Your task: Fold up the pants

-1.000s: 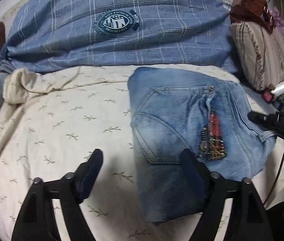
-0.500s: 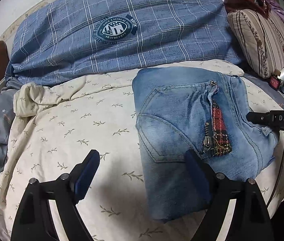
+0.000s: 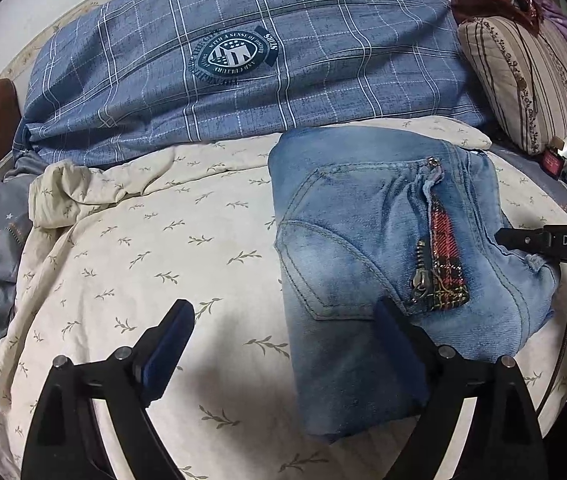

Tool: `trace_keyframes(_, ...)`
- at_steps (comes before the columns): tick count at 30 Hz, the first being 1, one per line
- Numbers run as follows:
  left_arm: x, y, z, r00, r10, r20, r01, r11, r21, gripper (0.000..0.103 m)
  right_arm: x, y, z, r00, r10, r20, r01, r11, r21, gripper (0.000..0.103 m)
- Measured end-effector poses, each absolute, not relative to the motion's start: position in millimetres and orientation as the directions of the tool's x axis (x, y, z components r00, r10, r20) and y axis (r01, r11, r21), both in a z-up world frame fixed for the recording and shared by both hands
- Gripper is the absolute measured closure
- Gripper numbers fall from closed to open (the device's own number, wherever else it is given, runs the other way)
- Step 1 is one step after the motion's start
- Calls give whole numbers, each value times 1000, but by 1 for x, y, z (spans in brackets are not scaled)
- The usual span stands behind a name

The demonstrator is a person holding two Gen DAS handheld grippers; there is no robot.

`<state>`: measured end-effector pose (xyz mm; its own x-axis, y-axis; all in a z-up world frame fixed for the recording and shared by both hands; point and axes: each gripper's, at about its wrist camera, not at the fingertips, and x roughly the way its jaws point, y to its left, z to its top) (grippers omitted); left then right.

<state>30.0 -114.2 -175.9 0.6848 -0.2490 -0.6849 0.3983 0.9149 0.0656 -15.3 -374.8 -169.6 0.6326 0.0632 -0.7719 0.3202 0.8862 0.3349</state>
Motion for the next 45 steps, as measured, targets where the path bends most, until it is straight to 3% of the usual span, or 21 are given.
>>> trace_keyframes(14,36,-108,-180,666,-238,-707,354,935,18,1,-20,-379,-174,648,103,-755,280,889,361,88)
trace_keyframes(25,49,-89,-176,559,-336,-758,344,926,-156,1,-34,-399,-162,684,183,-706,302,810,503,85)
trace_keyframes(35,55,-88,-153,668,-283,-688,329,942,-68,1,-45,-394,-117,819,72,-569,237,861,450,84)
trace_keyframes(45,112,-142,-132,697,-228,-680,344,938,38,1,7,-390,-114,798,131,-588,162,894,418,84)
